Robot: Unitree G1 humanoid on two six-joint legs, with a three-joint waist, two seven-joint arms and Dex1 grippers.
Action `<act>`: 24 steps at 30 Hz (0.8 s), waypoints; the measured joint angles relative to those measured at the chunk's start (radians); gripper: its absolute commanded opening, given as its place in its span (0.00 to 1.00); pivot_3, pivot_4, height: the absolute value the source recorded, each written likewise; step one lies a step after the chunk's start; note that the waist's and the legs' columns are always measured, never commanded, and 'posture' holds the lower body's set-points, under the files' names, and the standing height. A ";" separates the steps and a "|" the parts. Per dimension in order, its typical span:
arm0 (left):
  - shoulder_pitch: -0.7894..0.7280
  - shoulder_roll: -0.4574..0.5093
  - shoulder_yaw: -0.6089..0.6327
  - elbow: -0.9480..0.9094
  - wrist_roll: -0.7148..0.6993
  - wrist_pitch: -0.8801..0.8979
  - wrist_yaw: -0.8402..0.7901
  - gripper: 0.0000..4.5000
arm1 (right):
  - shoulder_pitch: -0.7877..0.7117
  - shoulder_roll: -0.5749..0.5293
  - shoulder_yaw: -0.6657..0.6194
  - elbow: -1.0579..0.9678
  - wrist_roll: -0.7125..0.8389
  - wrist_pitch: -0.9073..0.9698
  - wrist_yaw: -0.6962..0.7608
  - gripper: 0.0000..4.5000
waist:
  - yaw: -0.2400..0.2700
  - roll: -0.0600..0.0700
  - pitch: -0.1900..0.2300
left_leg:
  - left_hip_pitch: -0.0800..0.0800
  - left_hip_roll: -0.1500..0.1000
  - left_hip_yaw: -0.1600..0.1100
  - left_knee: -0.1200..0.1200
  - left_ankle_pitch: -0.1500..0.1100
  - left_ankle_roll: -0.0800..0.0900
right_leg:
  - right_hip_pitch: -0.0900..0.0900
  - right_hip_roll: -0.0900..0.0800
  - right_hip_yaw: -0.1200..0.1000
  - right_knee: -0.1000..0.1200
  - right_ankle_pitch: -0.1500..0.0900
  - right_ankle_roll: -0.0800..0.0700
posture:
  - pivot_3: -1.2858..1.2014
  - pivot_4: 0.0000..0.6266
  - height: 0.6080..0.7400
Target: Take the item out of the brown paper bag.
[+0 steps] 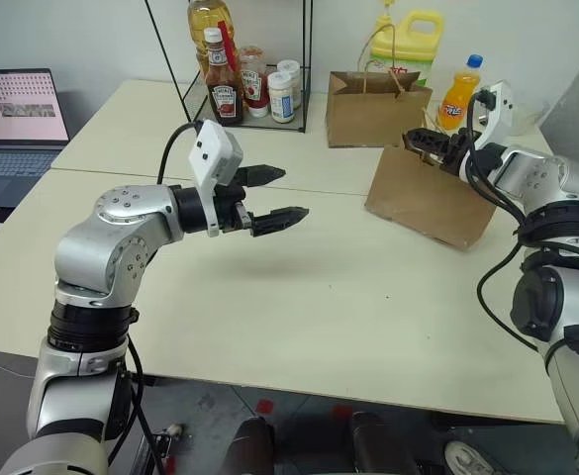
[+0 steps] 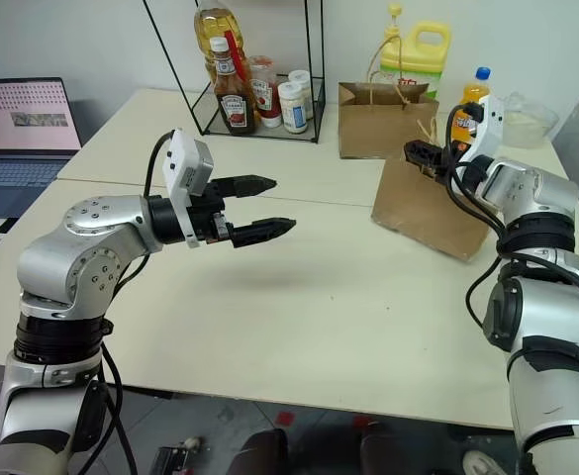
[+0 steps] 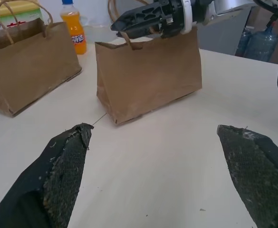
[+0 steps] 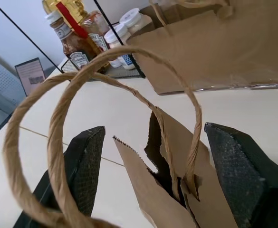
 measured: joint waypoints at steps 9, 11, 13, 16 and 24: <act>-0.026 -0.006 -0.007 0.027 0.002 -0.010 -0.022 1.00 | 0.069 -0.073 0.179 -0.095 -0.159 -0.127 0.046 1.00 | -0.001 0.000 0.000 | -0.003 0.000 0.000 0.001 0.000 0.000 | -0.003 0.000 0.000 0.000 0.000 0.000 | 0.52 0.24 1.00; -0.026 -0.008 -0.010 0.030 0.002 -0.010 -0.025 1.00 | 0.058 -0.083 0.181 -0.099 -0.163 -0.107 0.048 1.00 | -0.001 0.000 0.000 | -0.003 0.000 0.000 0.001 0.000 0.000 | -0.002 0.000 0.000 0.000 0.000 0.000 | 0.52 0.24 1.00; -0.026 -0.012 -0.018 0.031 0.002 -0.010 -0.031 1.00 | 0.031 -0.083 0.174 -0.097 -0.153 -0.054 0.048 1.00 | -0.002 0.000 0.000 | -0.003 0.000 0.000 0.002 0.000 0.000 | -0.002 0.000 0.000 0.001 0.000 0.000 | 0.52 0.24 1.00; -0.028 -0.016 -0.027 0.034 0.002 -0.012 -0.039 1.00 | -0.012 -0.083 0.169 -0.094 -0.141 0.013 0.049 1.00 | -0.003 0.000 0.000 | -0.002 0.000 0.000 0.002 0.000 0.000 | -0.003 0.000 0.000 0.001 0.000 0.000 | 0.52 0.24 1.00; -0.038 -0.025 -0.028 0.048 0.006 -0.028 -0.039 1.00 | -0.070 -0.077 0.154 0.003 -0.143 0.063 0.046 1.00 | -0.003 0.000 0.000 | -0.003 0.000 0.000 0.002 0.000 0.000 | -0.002 0.000 0.000 0.001 0.000 0.000 | 0.52 0.24 1.00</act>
